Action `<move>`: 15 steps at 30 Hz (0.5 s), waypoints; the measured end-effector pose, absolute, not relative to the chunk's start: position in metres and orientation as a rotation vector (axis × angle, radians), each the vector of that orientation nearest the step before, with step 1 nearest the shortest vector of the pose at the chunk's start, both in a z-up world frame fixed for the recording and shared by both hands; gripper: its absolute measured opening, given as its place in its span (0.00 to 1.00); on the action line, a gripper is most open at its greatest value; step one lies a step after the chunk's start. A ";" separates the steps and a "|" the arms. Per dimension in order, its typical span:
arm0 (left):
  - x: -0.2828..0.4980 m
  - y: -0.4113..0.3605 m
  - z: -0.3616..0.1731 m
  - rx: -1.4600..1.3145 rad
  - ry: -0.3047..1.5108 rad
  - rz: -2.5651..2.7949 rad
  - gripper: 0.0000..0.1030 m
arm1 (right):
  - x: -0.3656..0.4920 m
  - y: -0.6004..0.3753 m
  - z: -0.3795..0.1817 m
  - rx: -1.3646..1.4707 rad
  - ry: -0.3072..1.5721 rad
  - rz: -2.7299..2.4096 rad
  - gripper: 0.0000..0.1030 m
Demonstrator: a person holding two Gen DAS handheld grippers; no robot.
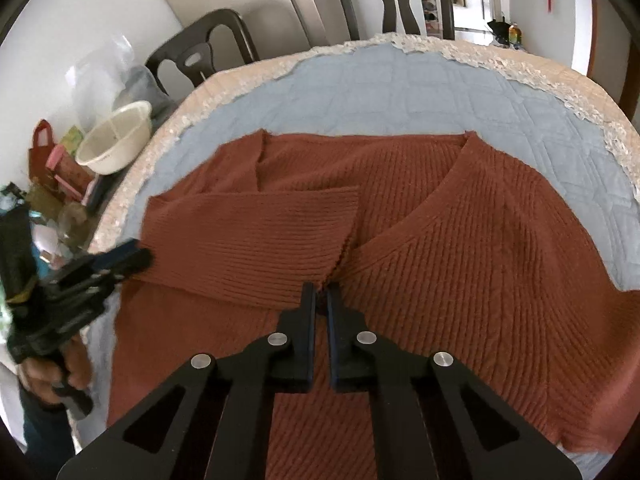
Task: Fold small clothes
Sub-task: 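Lower the sleeve onto the sweater and open the left gripper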
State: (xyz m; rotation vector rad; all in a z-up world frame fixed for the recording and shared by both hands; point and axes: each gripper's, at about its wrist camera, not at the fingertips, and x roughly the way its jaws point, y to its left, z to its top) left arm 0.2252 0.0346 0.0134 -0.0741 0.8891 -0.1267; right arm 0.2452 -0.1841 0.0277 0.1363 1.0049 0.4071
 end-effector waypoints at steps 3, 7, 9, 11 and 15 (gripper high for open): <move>0.225 0.036 0.012 -0.075 0.888 -0.141 0.33 | 0.236 -0.189 0.031 0.159 0.990 0.418 0.04; 0.224 0.039 0.015 -0.073 0.891 -0.158 0.33 | 0.235 -0.190 0.021 0.165 1.025 0.426 0.04; 0.221 0.041 0.022 -0.079 0.878 -0.164 0.33 | 0.235 -0.193 0.022 0.178 1.012 0.433 0.05; 0.220 0.041 0.028 -0.084 0.854 -0.167 0.33 | 0.233 -0.196 0.032 0.167 0.965 0.397 0.06; 0.227 0.036 0.035 -0.061 0.820 -0.152 0.33 | 0.235 -0.188 0.047 0.135 0.897 0.399 0.06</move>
